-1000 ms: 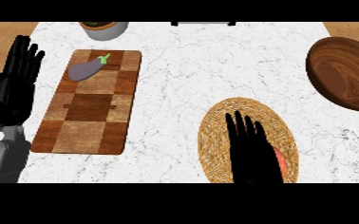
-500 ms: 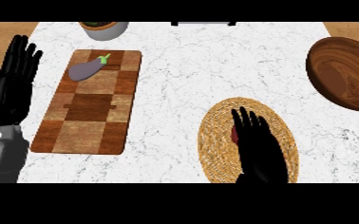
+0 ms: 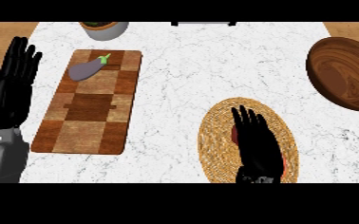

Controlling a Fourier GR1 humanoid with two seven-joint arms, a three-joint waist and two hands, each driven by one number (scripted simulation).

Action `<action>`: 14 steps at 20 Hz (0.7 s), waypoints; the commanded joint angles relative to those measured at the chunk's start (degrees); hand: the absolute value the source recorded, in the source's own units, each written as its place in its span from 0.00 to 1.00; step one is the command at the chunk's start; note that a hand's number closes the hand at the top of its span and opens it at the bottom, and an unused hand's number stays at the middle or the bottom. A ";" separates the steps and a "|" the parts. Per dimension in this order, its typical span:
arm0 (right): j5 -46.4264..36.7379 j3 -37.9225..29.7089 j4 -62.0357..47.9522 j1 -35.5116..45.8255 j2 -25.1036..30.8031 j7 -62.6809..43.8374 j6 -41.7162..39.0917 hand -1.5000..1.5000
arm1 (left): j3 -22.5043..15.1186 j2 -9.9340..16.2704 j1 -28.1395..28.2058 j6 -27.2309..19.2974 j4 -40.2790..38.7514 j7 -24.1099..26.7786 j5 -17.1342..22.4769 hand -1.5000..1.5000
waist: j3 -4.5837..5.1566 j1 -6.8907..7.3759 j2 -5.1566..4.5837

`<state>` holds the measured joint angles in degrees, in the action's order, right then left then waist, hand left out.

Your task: Pick the bell pepper from the placemat and place it in the bowl

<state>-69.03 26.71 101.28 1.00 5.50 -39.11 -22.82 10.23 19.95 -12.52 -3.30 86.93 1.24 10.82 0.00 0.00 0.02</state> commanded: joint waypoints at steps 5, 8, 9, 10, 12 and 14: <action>-1.38 -1.77 -7.90 3.68 -3.00 1.47 1.84 0.00 | 1.57 -0.80 -3.15 1.15 -3.96 0.79 -1.87 0.50 | 0.00 -0.06 -0.04; -1.09 -4.50 -9.74 3.34 -1.53 3.36 3.23 0.00 | 0.67 -2.55 -0.14 0.24 0.19 -0.06 -2.92 0.50 | 0.00 0.00 0.00; -2.47 -2.12 -7.17 0.02 -2.73 0.59 4.55 0.00 | 0.27 -3.42 1.12 -1.33 2.65 -0.91 -3.47 0.50 | 0.00 -0.02 0.03; -2.33 -4.44 -16.39 2.64 -1.90 4.71 9.40 0.00 | 2.41 -0.89 -3.22 2.07 -3.31 0.27 -1.10 0.50 | 0.00 -0.04 -0.07; -1.04 -7.83 -18.21 2.99 -0.74 6.68 11.75 0.00 | 2.48 -0.09 -1.72 2.90 -0.14 -2.09 -0.71 0.50 | -0.02 0.07 -0.04; -2.55 -6.14 -14.52 1.52 -1.58 3.15 7.67 0.00 | 2.25 -1.74 1.01 1.89 2.07 -1.99 -1.75 0.50 | 0.00 0.04 0.02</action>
<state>-70.36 21.05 88.26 3.58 4.01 -35.31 -16.14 11.89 18.33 -13.33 -2.14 86.95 0.03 9.03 0.02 0.02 0.04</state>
